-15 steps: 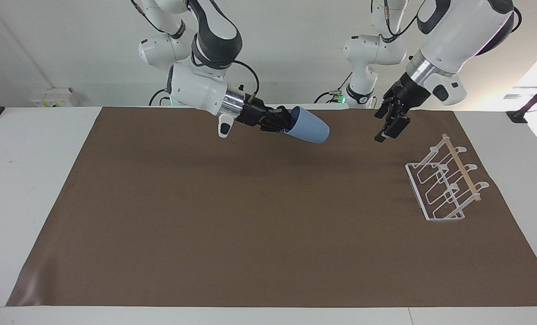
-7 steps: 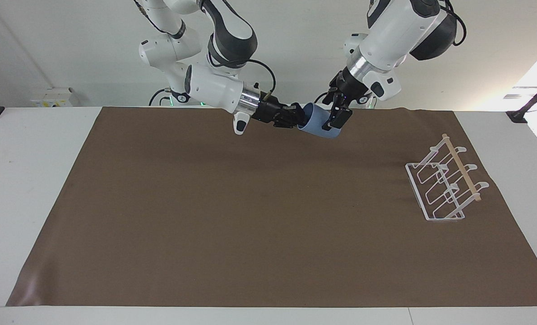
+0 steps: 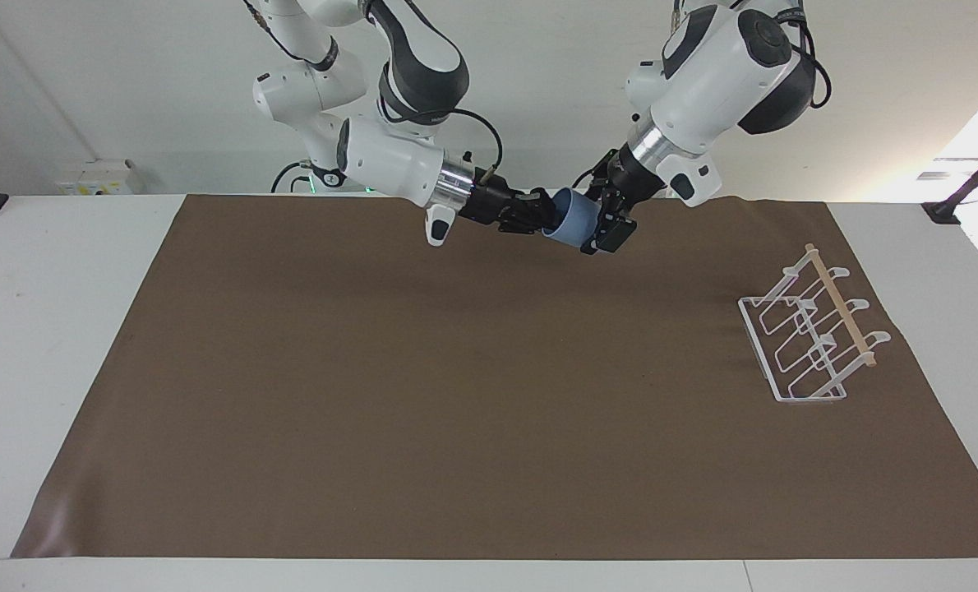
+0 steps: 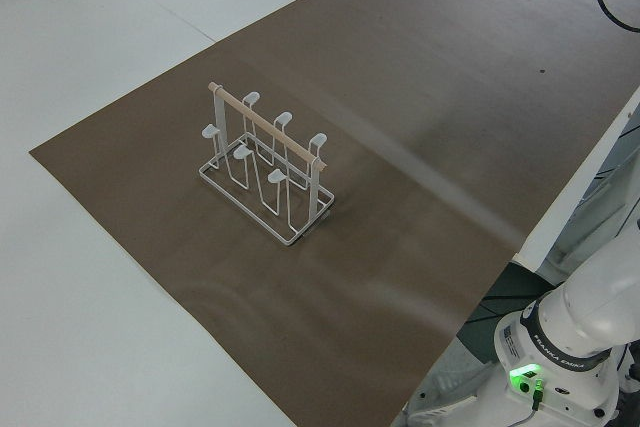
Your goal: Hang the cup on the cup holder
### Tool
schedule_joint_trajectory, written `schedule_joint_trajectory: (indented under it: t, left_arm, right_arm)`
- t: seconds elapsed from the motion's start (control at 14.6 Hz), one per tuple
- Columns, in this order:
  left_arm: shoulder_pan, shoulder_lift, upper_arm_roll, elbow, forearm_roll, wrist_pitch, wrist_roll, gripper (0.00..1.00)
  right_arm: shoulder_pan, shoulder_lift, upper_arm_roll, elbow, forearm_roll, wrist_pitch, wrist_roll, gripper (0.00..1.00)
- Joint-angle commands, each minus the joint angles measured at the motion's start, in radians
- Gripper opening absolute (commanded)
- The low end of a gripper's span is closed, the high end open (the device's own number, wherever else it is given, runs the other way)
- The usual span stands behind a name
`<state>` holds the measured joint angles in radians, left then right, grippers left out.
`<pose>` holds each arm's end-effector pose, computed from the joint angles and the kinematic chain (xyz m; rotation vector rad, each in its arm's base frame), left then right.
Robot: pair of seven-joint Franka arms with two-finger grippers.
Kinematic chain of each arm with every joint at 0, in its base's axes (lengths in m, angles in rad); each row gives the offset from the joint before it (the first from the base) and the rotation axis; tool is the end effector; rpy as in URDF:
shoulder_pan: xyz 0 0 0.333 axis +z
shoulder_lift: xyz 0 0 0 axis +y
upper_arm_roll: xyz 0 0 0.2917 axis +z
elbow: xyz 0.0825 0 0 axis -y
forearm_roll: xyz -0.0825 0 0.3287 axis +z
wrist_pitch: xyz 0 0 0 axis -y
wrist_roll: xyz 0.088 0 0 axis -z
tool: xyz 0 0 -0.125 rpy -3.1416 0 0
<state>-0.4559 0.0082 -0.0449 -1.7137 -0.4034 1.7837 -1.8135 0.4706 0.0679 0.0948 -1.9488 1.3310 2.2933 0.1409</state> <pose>0.4358 -0.2848 0.5450 2.2188 1.8438 -0.4958 0.4589 0.3308 0.4798 -1.9917 0.4059 0.1871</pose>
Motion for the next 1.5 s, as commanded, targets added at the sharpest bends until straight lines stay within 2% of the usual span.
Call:
schedule_joint_trajectory:
  t: [0.0, 0.2, 0.27, 0.34, 0.41, 0.61, 0.89, 0.96, 1.23, 1.37, 1.43]
  left_arm:
    - [-0.015, -0.043, 0.005, -0.047, -0.017, 0.014, 0.042, 0.00]
    - [-0.015, -0.039, 0.005, -0.032, -0.025, 0.006, 0.040, 0.00]
    - [-0.015, -0.036, 0.005, -0.023, -0.025, 0.003, 0.040, 0.00]
    - [-0.012, -0.034, 0.005, -0.014, -0.025, -0.004, 0.043, 0.00]
    - [-0.007, -0.033, 0.007, -0.006, -0.023, -0.013, 0.057, 0.00]
    - [0.031, -0.024, 0.017, 0.017, 0.000, -0.033, 0.095, 0.00]
    - [0.100, -0.016, 0.019, 0.017, 0.187, -0.040, 0.102, 0.00]
    - [0.103, -0.014, 0.017, 0.017, 0.269, -0.041, 0.102, 0.00]
    - [0.062, -0.010, 0.014, -0.013, 0.701, -0.061, 0.190, 0.00]
    - [0.040, 0.057, 0.014, -0.026, 0.965, -0.078, 0.201, 0.00]
    - [0.025, 0.106, 0.016, -0.023, 1.097, -0.113, 0.200, 0.00]
  right_arm:
    - [0.000, 0.003, -0.003, 0.011, 0.017, 0.002, 0.009, 0.00]
    - [0.000, 0.003, -0.003, 0.014, 0.017, 0.002, 0.008, 0.00]
    - [0.000, 0.003, -0.003, 0.016, 0.017, 0.003, 0.006, 0.07]
    - [0.000, 0.004, -0.003, 0.014, 0.017, 0.017, 0.003, 0.30]
    - [0.002, 0.004, -0.003, 0.014, 0.017, 0.044, 0.000, 0.99]
    - [0.002, 0.004, -0.003, 0.016, 0.017, 0.094, 0.006, 1.00]
    - [-0.046, -0.008, -0.009, 0.019, 0.000, 0.094, -0.003, 0.99]
    - [-0.065, -0.017, -0.010, 0.019, -0.015, 0.089, -0.004, 0.99]
    - [-0.173, -0.046, -0.014, 0.013, -0.218, 0.084, -0.003, 0.99]
    - [-0.231, -0.046, -0.014, 0.002, -0.284, 0.094, -0.003, 0.99]
    - [-0.245, -0.043, -0.015, 0.002, -0.376, 0.092, -0.004, 1.00]
